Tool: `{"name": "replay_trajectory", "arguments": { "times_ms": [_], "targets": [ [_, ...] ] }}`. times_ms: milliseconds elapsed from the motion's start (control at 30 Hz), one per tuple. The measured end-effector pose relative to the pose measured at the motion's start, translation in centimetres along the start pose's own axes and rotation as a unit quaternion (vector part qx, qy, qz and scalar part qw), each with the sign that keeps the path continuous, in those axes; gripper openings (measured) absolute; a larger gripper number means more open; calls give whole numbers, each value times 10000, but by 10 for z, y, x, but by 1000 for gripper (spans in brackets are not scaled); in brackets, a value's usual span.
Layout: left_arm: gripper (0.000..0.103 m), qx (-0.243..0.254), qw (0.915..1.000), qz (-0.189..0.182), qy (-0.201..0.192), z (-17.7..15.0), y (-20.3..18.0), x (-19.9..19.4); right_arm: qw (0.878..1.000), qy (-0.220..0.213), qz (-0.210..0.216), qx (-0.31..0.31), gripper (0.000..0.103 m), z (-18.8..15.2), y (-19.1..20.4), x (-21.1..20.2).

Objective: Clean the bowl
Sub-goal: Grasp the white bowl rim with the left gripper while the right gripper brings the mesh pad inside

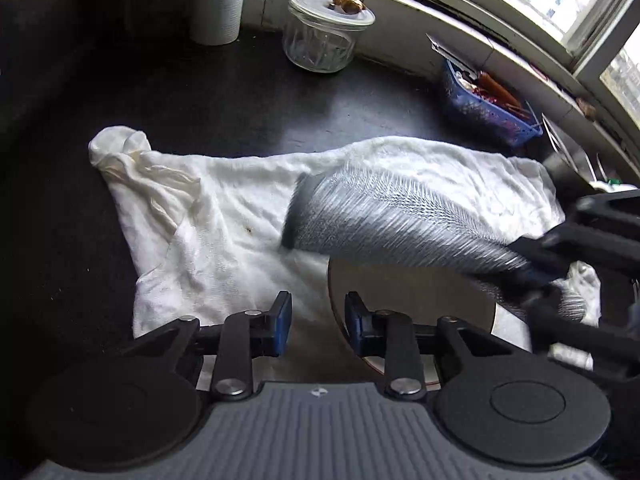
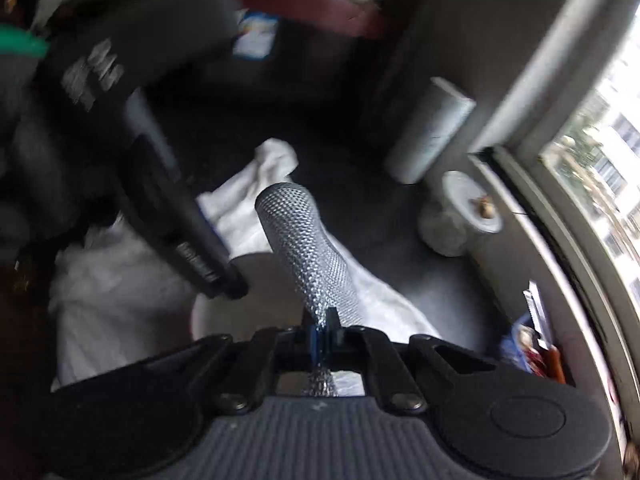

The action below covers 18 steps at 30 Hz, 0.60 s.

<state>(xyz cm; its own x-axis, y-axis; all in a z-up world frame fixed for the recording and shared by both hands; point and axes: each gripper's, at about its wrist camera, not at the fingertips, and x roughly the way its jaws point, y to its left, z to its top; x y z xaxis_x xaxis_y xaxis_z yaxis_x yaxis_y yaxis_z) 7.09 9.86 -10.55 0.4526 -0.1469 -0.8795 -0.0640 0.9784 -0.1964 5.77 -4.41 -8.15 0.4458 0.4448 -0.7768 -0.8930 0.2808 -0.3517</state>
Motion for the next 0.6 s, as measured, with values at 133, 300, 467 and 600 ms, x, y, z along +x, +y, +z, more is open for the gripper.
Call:
{"name": "replay_trajectory", "arguments": {
  "times_ms": [133, 300, 467, 600],
  "targets": [
    [27, 4, 10000, -5, 47, 0, -2, 1, 9995, 208, 224, -113, 7, -4, 3, 22],
    [25, -86, 9998, -101, 125, -1, -3, 6, 9920, 555, 909, 681, 10, -7, -14, 43],
    [16, -336, 9988, -320, 157, 0, 1, 10, 9755, 643, 1399, 1574, 8, -14, -29, 53],
    [13, -1179, 9912, -547, 263, -5, 10, 14, 9729, 729, 1409, 1684, 8, -12, -26, 51]
  ]
}}
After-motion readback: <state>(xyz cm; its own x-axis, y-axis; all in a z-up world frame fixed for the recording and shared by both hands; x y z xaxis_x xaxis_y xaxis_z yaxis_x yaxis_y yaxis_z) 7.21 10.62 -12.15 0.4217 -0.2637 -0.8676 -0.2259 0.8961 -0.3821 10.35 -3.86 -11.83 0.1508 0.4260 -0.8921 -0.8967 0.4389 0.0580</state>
